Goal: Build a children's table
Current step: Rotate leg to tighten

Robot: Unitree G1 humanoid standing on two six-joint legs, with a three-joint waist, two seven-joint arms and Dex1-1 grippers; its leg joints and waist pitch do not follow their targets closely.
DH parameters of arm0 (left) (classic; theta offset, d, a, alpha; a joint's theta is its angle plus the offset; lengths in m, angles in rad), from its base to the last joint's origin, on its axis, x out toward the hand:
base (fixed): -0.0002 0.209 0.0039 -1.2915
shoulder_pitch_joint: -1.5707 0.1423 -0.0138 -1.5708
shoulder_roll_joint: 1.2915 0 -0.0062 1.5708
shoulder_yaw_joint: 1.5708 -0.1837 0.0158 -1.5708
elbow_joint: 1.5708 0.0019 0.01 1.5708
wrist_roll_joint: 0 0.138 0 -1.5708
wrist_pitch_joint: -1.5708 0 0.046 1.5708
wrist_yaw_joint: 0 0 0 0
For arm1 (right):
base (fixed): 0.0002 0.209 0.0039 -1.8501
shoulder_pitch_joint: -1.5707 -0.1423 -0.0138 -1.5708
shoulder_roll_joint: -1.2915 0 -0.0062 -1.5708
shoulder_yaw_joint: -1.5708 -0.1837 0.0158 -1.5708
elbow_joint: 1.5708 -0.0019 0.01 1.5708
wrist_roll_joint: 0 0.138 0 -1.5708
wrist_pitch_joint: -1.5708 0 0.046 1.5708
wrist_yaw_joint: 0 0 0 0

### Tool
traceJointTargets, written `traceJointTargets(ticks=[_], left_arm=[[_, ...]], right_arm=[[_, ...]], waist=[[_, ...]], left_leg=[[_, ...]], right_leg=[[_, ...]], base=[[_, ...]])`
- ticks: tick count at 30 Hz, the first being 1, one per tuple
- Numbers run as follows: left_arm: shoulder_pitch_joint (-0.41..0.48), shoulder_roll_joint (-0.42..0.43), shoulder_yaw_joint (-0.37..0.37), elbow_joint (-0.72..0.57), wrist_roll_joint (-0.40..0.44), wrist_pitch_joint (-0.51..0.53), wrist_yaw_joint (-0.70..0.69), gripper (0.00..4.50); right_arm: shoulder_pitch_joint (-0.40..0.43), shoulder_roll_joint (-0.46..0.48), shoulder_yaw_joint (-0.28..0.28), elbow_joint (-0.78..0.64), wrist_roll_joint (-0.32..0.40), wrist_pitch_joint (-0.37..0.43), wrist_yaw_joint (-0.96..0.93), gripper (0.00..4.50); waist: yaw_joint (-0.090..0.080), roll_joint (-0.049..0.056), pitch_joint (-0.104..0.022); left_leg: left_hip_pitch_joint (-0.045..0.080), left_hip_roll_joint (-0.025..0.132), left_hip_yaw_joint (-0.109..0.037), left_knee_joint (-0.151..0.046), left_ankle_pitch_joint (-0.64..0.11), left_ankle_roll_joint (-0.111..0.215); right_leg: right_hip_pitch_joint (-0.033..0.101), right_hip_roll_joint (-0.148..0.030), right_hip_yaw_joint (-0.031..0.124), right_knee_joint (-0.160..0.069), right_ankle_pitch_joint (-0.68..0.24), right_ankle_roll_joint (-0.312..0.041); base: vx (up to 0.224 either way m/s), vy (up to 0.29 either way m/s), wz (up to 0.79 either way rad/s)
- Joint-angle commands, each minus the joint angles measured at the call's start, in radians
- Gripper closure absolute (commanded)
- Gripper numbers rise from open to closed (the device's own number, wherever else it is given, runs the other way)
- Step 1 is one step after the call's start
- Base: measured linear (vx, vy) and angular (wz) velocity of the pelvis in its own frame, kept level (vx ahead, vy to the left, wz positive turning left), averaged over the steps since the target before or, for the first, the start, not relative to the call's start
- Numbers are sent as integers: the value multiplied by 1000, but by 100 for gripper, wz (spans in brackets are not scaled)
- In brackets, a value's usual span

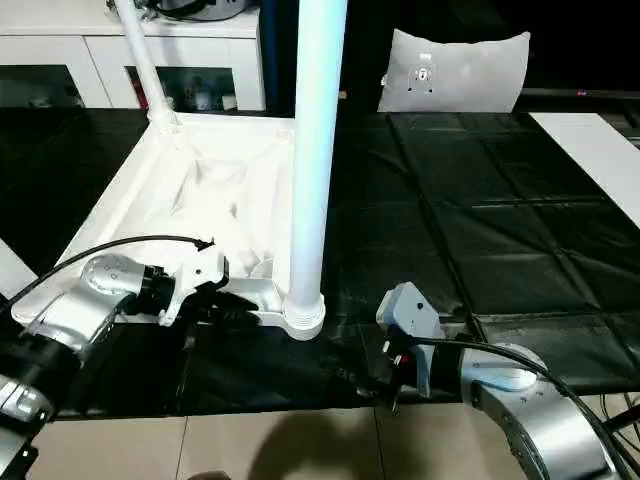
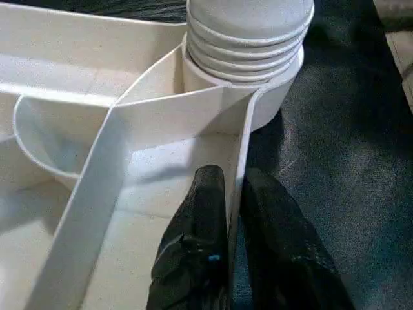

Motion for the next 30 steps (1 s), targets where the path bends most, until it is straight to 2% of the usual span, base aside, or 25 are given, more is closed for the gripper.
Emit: traceJointTargets(ticks=[1,6,8,9,10,12,13,14,15,16,17,18,19,21,25,26,30], left_arm=[[-11,1,-24,20,20,-10,-22,428],[-16,-3,-27,26,17,-29,-55,442],[-6,-6,-23,-3,-5,-25,-99,442],[0,-5,-26,-20,-11,-25,-121,442],[14,-1,-35,-48,-17,-27,-145,442],[31,3,-47,-80,-22,-32,-171,442],[44,9,-58,-104,-21,-42,-183,450],[52,12,-64,-118,-19,-45,-189,450],[59,16,-69,-133,-18,-49,-194,450],[62,18,-71,-140,-17,-50,-196,450],[68,20,-72,-153,-16,-48,-200,450],[71,22,-73,-162,-16,-47,-203,450],[78,26,-73,-181,-10,-47,-205,450],[81,29,-71,-191,-6,-44,-207,450],[82,35,-70,-197,6,-55,-201,450],[83,37,-70,-201,6,-55,-199,450],[85,43,-71,-211,8,-53,-198,450]], right_arm=[[-27,-6,0,14,-9,-15,7,0],[-81,8,6,76,-19,-47,22,0],[-140,29,10,159,-26,-95,46,0],[-167,37,12,201,-26,-119,65,0],[-201,48,16,255,-22,-156,102,0],[-240,61,21,318,-9,-190,154,0],[-271,66,34,360,-1,-205,200,30],[-288,68,43,380,2,-210,225,30],[-306,71,51,399,5,-216,249,38],[-314,73,54,407,6,-219,259,44],[-329,76,59,422,11,-220,282,56],[-339,78,62,433,15,-221,299,68],[-363,78,77,464,18,-232,356,77],[-382,83,86,493,17,-246,393,98],[-412,97,98,528,19,-254,436,112],[-423,103,102,541,21,-256,449,138],[-444,117,109,567,19,-260,473,157]], waist=[[2,-8,-43],[-6,-7,-45],[-10,-7,-50],[-11,-11,-49],[-10,-10,-50],[-12,-8,-54],[-9,-7,-56],[-8,-17,-56],[-4,-15,-59],[-4,-15,-59],[0,-19,-61],[0,-18,-62],[1,-24,-65],[6,-26,-62],[12,-26,-56],[14,-25,-56],[17,-25,-57]], left_leg=[[3,83,-17,-89,-79,64],[2,83,-15,-87,-65,69],[2,80,-14,-83,-40,81],[0,81,-12,-83,-32,85],[1,81,-12,-81,-27,89],[0,83,-10,-77,6,111],[2,84,-9,-72,42,131],[-2,83,-9,-70,60,158],[0,83,-8,-66,89,177],[0,83,-8,-66,89,177],[0,84,-8,-64,119,194],[0,83,-8,-62,129,200],[-3,82,-8,-58,153,214],[-6,81,-4,-55,150,217],[-2,86,-4,-60,84,196],[-1,87,-3,-62,76,188],[-1,85,-2,-62,70,179]], right_leg=[[35,-98,42,-70,96,-283],[36,-98,40,-68,122,-298],[37,-100,38,-63,162,-317],[37,-98,38,-64,167,-319],[38,-100,37,-61,175,-326],[38,-100,36,-54,228,-347],[37,-97,34,-50,274,-352],[40,-97,33,-45,299,-357],[38,-96,31,-42,318,-359],[38,-96,31,-42,318,-359],[37,-96,28,-37,332,-362],[36,-95,27,-36,337,-362],[35,-94,25,-30,360,-369],[31,-95,27,-29,356,-366],[25,-96,27,-36,253,-367],[25,-96,26,-37,237,-367],[24,-96,27,-37,229,-364]], base=[[0,0,0],[0,0,0],[0,0,0],[0,0,0],[0,0,0],[0,0,0],[0,0,0],[0,0,0],[0,0,0],[0,0,0],[0,0,0],[0,0,0],[0,0,0],[0,0,0],[0,0,0],[0,0,0],[0,0,0]])
